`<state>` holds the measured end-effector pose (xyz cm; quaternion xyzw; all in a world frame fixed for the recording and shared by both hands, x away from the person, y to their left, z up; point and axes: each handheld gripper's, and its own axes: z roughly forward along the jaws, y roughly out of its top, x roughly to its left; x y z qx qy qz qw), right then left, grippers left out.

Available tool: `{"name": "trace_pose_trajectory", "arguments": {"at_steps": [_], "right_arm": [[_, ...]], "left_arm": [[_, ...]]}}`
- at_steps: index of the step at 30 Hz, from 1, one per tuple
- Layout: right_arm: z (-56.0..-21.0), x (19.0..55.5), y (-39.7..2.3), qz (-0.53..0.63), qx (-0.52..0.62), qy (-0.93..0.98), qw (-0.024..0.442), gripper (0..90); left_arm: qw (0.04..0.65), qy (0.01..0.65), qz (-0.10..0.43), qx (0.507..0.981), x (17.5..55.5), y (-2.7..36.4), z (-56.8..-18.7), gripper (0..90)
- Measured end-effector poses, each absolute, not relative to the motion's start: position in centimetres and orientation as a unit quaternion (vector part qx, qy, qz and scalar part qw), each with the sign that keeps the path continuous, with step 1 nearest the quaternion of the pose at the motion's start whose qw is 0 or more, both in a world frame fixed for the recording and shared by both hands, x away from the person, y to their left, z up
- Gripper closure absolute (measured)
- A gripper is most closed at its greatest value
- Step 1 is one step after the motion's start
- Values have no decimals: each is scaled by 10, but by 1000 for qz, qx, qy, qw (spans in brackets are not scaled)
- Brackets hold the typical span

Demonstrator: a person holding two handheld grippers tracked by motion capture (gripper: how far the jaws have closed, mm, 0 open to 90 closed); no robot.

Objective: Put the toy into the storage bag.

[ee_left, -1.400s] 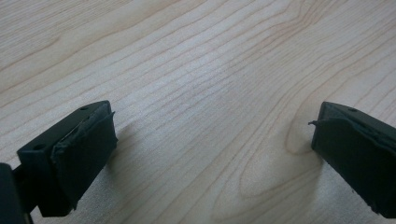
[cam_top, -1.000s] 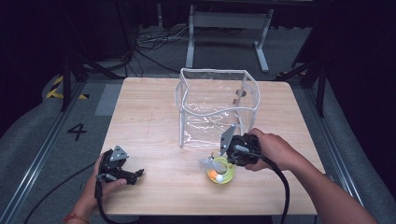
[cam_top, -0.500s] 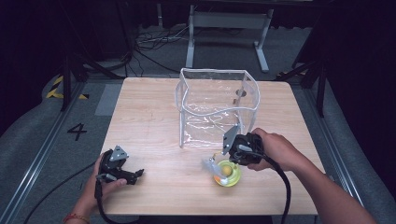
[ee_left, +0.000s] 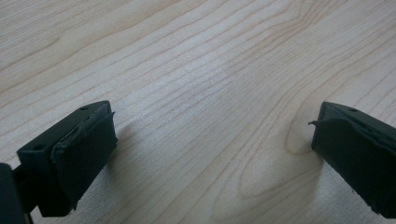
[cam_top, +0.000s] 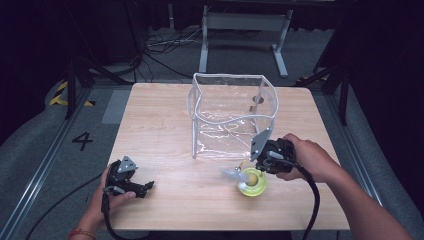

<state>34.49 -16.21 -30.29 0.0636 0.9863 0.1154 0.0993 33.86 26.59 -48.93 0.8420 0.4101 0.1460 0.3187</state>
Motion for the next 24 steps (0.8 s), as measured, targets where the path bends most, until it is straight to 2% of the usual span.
{"name": "trace_pose_trajectory", "arguments": {"at_steps": [24], "right_arm": [[-268,348,-232,121,130,976,129,882]], "left_arm": [[319,410,146,842,339,266,-489,2]]}}
